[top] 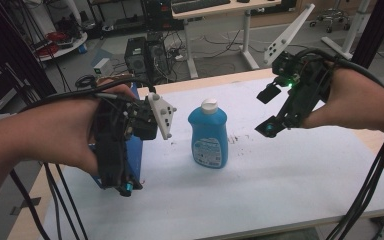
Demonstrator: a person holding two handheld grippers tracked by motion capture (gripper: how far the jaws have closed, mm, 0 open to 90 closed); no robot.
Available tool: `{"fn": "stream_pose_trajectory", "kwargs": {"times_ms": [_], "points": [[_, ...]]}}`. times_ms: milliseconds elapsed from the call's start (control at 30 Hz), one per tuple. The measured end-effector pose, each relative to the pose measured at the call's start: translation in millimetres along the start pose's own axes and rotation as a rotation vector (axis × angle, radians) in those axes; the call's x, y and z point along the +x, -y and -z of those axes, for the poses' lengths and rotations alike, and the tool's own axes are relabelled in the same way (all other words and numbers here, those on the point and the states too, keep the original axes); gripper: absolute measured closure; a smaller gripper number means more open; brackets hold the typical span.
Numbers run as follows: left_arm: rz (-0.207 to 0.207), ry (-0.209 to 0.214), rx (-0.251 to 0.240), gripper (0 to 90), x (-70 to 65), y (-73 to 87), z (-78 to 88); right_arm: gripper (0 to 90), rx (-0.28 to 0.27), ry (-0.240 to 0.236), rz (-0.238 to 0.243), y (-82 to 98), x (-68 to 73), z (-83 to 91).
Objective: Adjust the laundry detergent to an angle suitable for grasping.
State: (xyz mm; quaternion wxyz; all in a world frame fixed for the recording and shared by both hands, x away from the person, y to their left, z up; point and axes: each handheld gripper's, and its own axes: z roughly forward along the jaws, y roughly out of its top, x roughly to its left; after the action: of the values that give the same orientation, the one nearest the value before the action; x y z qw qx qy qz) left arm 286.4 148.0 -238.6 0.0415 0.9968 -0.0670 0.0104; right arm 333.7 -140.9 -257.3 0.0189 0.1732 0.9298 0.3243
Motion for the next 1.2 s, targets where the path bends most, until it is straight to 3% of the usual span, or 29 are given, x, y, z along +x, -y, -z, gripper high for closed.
{"fn": "stream_pose_trajectory", "kwargs": {"times_ms": [500, 733, 1200], "points": [[0.001, 0.003, -0.002, 2.7, 1.8, -0.8, -1.1, 1.8, -0.079, -0.032, -0.014, -3.9, -8.5, -47.0], [0.001, 0.008, -0.007, 2.7, 2.7, 0.5, -3.3, 1.8, -0.099, -0.026, -0.025, -6.8, -13.9, -66.1], [0.0, 0.009, -0.007, 2.7, 2.1, 2.2, -2.7, 1.8, -0.132, -0.021, -0.046, -12.2, -23.8, -90.9]]}}
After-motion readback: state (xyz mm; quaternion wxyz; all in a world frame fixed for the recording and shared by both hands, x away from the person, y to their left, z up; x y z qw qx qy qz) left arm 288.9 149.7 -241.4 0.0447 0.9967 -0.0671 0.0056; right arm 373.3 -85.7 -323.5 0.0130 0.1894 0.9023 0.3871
